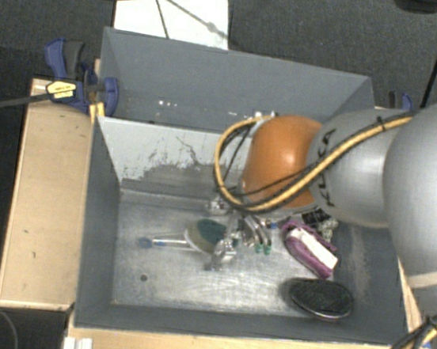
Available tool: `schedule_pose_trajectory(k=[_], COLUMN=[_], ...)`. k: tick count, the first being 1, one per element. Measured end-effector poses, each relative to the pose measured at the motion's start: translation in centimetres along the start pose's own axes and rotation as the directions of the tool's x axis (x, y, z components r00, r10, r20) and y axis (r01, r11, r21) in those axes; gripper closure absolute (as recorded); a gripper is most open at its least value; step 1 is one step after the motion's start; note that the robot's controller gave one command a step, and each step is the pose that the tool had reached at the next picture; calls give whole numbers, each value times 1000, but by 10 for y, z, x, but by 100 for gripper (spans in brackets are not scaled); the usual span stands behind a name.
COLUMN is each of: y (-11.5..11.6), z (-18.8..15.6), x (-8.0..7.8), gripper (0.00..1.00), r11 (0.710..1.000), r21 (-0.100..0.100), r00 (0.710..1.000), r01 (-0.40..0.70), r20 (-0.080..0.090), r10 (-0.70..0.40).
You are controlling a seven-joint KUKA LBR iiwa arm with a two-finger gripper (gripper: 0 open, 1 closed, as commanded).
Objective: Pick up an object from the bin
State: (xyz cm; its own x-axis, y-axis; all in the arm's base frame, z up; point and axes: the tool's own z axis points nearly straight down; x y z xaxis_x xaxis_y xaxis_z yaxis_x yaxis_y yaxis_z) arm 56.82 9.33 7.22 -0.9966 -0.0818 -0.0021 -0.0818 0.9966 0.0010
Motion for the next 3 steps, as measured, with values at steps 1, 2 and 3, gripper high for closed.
schedule_pose_trajectory(k=[1, 2, 3], y=[15, 15, 42], z=[-1, -2, -136], x=[-1, -2, 5], gripper=[0, 100, 100], r11=[923, 926, 862], r21=[3, 2, 3], r00=[923, 926, 862], r01=[384, 378, 506], r20=[9, 12, 8], r10=[-384, -378, -506])
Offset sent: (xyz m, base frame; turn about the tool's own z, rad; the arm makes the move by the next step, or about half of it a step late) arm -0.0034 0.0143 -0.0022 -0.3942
